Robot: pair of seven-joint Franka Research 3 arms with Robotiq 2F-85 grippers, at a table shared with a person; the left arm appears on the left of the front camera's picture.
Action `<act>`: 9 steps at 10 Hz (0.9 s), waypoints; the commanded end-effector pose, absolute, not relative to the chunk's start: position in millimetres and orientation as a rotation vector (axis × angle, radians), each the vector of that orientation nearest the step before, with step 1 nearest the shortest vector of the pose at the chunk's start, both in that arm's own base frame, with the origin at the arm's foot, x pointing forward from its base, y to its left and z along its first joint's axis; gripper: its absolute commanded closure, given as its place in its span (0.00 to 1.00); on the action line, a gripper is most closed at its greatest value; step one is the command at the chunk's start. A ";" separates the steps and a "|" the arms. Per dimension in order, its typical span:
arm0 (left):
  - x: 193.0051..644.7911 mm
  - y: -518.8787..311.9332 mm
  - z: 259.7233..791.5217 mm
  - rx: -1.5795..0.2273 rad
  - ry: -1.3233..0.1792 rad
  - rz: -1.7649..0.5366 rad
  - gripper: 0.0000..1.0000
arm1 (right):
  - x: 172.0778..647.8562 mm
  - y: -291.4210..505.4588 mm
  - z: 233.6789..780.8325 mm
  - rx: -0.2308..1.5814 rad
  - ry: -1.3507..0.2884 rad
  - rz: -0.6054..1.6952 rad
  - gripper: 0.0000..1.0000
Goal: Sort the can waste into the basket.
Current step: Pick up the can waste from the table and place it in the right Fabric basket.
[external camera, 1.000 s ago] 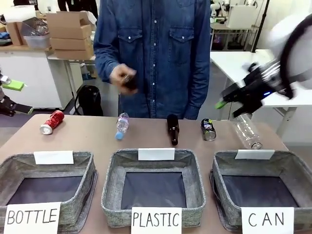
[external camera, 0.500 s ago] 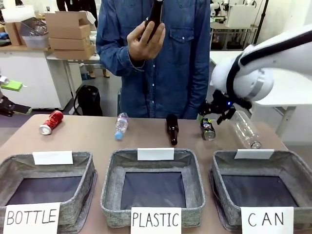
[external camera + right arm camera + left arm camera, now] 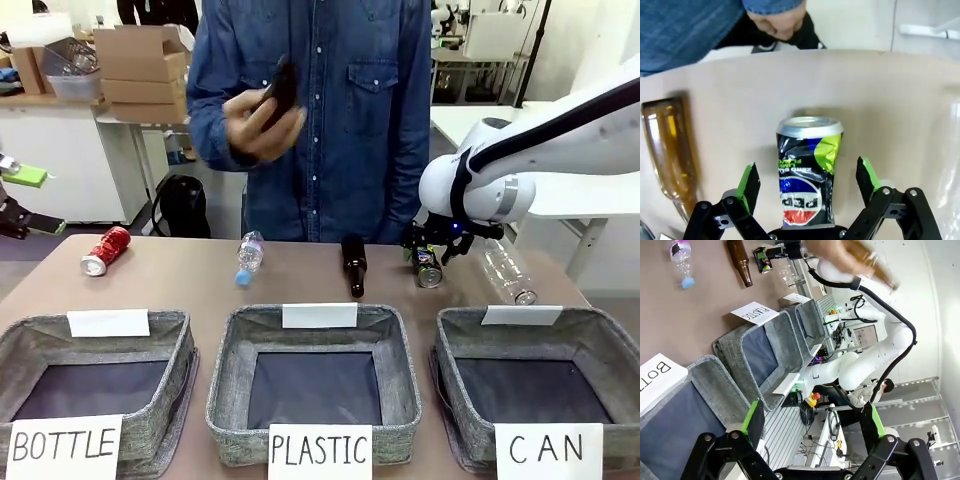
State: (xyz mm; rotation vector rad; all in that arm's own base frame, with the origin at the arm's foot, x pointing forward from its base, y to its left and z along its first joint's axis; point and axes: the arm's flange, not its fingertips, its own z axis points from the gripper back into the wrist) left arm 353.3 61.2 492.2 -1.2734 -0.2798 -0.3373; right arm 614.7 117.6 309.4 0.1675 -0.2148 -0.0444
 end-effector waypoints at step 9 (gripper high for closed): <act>354.7 60.4 494.6 -1.293 -0.302 -0.353 0.00 | 613.7 120.1 310.6 0.088 -0.152 -0.045 1.00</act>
